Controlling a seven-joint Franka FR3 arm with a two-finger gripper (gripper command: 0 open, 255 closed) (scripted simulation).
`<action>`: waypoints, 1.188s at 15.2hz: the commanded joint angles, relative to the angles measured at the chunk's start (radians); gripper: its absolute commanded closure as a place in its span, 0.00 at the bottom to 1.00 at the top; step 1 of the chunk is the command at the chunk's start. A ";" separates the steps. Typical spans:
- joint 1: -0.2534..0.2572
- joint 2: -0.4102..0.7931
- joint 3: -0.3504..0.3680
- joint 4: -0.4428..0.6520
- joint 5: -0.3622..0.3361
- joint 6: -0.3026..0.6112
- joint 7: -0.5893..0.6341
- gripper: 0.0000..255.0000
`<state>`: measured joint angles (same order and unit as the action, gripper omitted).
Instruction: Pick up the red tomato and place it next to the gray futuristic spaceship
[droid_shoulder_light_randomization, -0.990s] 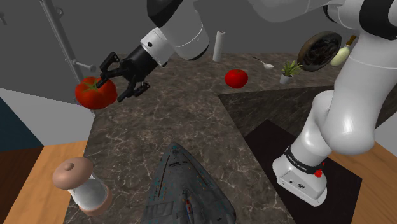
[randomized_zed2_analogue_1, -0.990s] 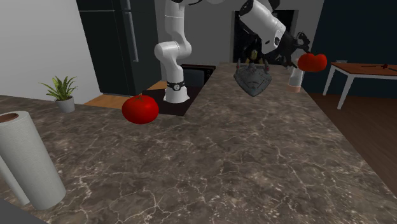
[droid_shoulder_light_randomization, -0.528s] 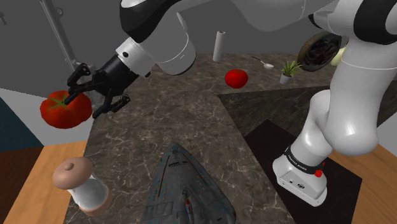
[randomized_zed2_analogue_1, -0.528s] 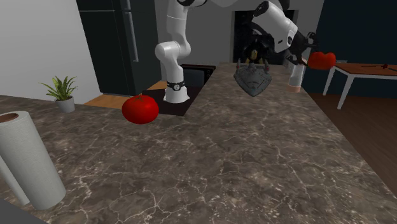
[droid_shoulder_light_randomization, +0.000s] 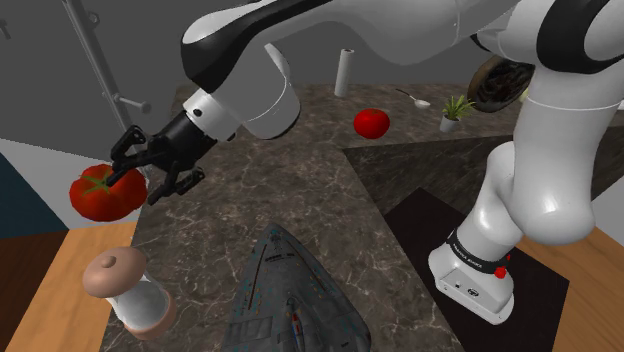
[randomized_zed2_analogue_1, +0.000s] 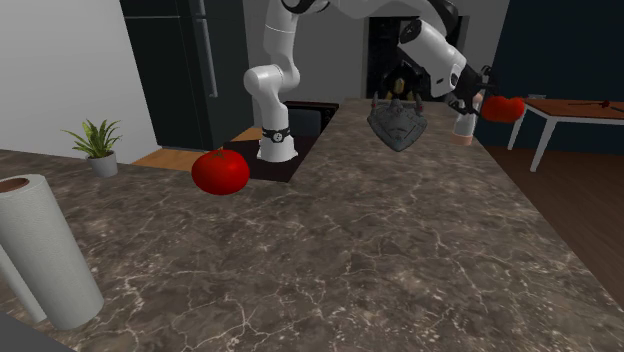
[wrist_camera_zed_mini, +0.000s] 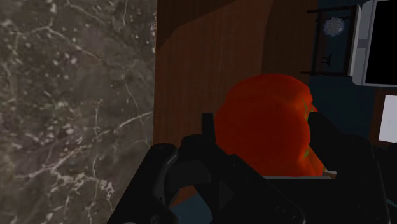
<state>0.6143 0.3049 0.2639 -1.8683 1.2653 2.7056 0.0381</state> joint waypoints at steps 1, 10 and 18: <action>-0.002 0.016 0.006 0.000 0.026 0.010 -0.032 1.00; -0.018 0.090 0.033 0.003 0.145 0.043 -0.186 1.00; -0.031 0.165 0.053 0.019 0.250 0.064 -0.325 1.00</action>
<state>0.5847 0.4599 0.3138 -1.8521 1.4998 2.7666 -0.2668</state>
